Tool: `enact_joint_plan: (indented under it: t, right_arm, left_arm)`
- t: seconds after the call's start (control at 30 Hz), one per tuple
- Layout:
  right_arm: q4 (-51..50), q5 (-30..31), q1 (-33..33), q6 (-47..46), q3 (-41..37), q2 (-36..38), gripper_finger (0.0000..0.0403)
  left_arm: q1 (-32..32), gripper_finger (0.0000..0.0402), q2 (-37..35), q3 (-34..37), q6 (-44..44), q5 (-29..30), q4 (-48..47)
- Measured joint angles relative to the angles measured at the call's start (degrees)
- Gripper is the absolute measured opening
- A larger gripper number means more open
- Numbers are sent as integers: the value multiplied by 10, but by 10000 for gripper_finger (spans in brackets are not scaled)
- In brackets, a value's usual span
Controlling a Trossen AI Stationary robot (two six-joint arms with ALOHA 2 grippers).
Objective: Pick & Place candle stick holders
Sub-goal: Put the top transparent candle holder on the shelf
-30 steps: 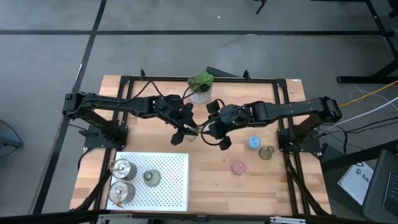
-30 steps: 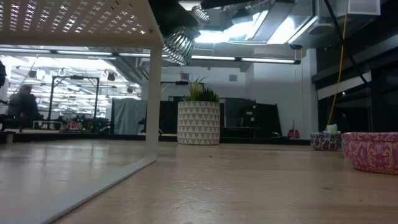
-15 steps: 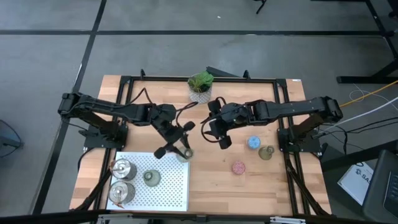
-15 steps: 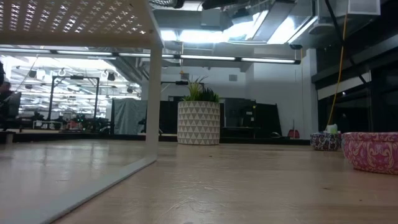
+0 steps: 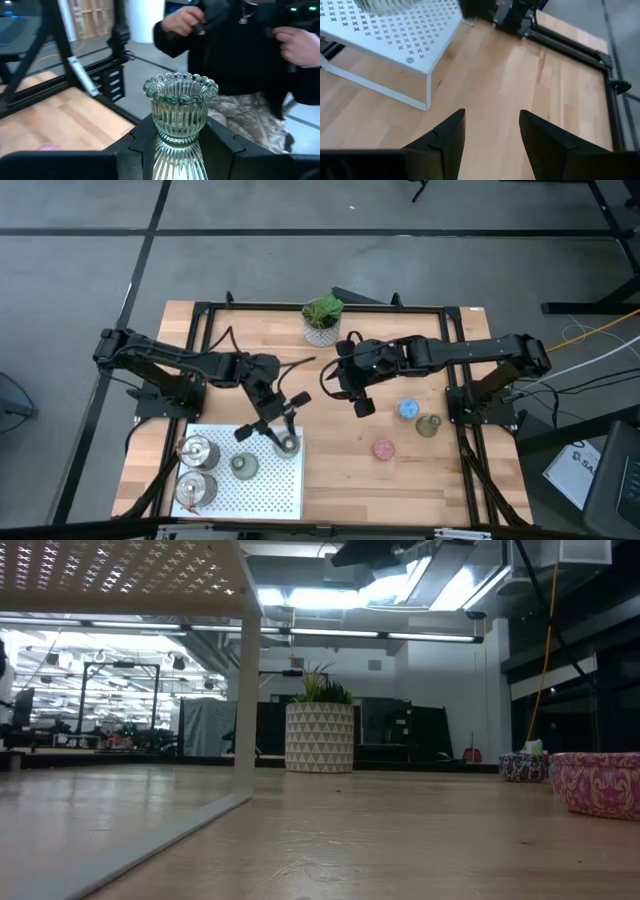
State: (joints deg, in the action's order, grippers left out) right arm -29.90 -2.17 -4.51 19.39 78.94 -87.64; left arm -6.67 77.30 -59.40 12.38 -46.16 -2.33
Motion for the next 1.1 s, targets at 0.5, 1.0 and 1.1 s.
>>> enact_joint_plan:
  t: [0.5, 1.0, 1.1]
  right_arm:
    - [-7, -2, 7, -25, 0, 0, 187]
    - [-6, -1, 7, -25, 0, -1, 187]
    - [-4, -1, 7, -25, 0, -1, 187]
  left_arm:
    - [-118, 114, 59, 1, -34, 48, 66]
    - [-151, 156, 101, 1, -41, 42, 100]
    - [-151, 160, 102, 1, -31, 41, 99]
